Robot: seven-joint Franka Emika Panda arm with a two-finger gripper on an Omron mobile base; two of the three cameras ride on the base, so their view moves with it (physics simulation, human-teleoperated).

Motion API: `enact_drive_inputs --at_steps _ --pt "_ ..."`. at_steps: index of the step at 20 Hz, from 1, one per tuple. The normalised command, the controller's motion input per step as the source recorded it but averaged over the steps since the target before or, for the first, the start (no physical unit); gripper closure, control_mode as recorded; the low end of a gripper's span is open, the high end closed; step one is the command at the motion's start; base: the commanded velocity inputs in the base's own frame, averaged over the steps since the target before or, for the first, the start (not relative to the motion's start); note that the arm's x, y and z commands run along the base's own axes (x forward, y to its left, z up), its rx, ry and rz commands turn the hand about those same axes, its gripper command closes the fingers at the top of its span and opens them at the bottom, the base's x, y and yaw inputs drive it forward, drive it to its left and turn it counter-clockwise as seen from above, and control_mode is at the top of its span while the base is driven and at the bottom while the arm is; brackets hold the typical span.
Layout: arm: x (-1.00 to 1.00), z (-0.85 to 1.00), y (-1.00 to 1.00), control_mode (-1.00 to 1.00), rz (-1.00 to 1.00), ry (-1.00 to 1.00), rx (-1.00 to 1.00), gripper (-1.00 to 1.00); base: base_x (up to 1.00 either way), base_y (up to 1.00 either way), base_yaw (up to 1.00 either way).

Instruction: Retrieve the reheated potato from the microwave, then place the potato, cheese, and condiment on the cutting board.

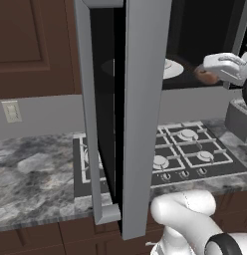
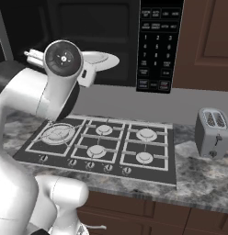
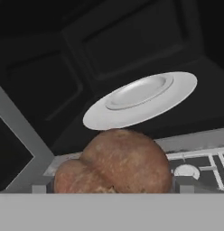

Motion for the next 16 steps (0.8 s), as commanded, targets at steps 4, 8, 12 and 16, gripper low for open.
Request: enact_drive_inputs --at_steps 4,8,12,16 --pt "-0.67 -0.32 -0.16 -1.0 0.0 0.07 -0.04 1.0 0.0 0.0 0.0" --pt "-0.55 -0.56 -0.03 -1.0 0.0 0.14 -0.06 1.0 0.0 0.0 0.0" --pt "-0.35 -0.71 0.0 -1.0 -0.02 0.17 -0.12 1.0 0.0 0.0 0.0" --pt "0.03 -0.8 0.0 -1.0 -0.1 0.29 -0.12 1.0 0.0 0.0 0.0"
